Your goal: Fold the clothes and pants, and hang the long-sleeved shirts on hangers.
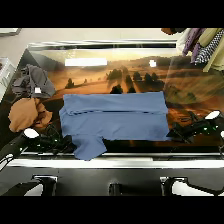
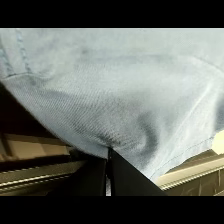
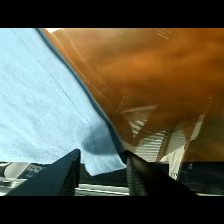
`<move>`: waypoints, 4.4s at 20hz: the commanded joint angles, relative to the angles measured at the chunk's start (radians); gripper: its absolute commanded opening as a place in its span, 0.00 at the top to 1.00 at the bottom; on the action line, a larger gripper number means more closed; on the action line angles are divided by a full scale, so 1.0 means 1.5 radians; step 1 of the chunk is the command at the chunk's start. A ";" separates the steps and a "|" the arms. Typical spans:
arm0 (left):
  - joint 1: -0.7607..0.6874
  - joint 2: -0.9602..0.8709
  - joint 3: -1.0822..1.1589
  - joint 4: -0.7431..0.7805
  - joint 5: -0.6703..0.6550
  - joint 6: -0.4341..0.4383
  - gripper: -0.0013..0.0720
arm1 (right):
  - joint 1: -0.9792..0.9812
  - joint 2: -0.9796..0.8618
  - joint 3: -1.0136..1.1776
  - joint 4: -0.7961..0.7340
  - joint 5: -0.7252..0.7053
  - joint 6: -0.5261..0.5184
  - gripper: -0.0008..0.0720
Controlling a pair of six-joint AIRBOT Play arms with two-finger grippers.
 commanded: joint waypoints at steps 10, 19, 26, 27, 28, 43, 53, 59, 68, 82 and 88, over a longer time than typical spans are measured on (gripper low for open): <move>0.059 0.064 0.121 0.203 -0.144 -0.110 0.96 | 0.000 0.082 -0.015 0.012 0.026 0.028 0.95; 0.074 0.209 0.218 0.259 -0.262 -0.187 0.96 | 0.000 0.267 -0.013 -0.024 0.045 0.058 0.95; 0.074 -0.018 0.401 0.257 -0.196 -0.076 0.96 | 0.000 0.187 -0.009 0.173 -0.128 -0.069 0.95; 0.071 -0.056 0.430 0.257 -0.192 -0.061 0.96 | 0.000 0.170 -0.009 0.188 -0.148 -0.084 0.95; 0.068 -0.091 0.457 0.257 -0.190 -0.045 0.96 | 0.000 0.154 -0.009 0.204 -0.163 -0.100 0.95; 0.019 -0.319 0.621 0.256 -0.098 -0.045 0.96 | 0.095 0.000 0.062 0.306 -0.382 -0.157 0.95; 0.003 -0.344 0.627 0.247 -0.096 -0.045 0.52 | 0.093 -0.032 0.101 0.271 -0.273 -0.097 0.57; 0.004 -0.314 0.711 0.249 -0.151 -0.045 0.42 | 0.093 -0.047 0.215 0.058 -0.171 0.045 0.25; 0.004 -0.287 0.719 0.249 -0.165 -0.045 0.42 | 0.093 -0.127 0.219 0.075 -0.173 0.002 0.19; 0.004 -0.288 0.719 0.249 -0.165 -0.042 0.43 | 0.094 -0.205 0.222 0.241 -0.128 -0.086 0.52; 0.002 -0.288 0.719 0.207 -0.167 -0.039 0.96 | 0.094 -0.161 0.223 0.243 -0.132 -0.080 0.95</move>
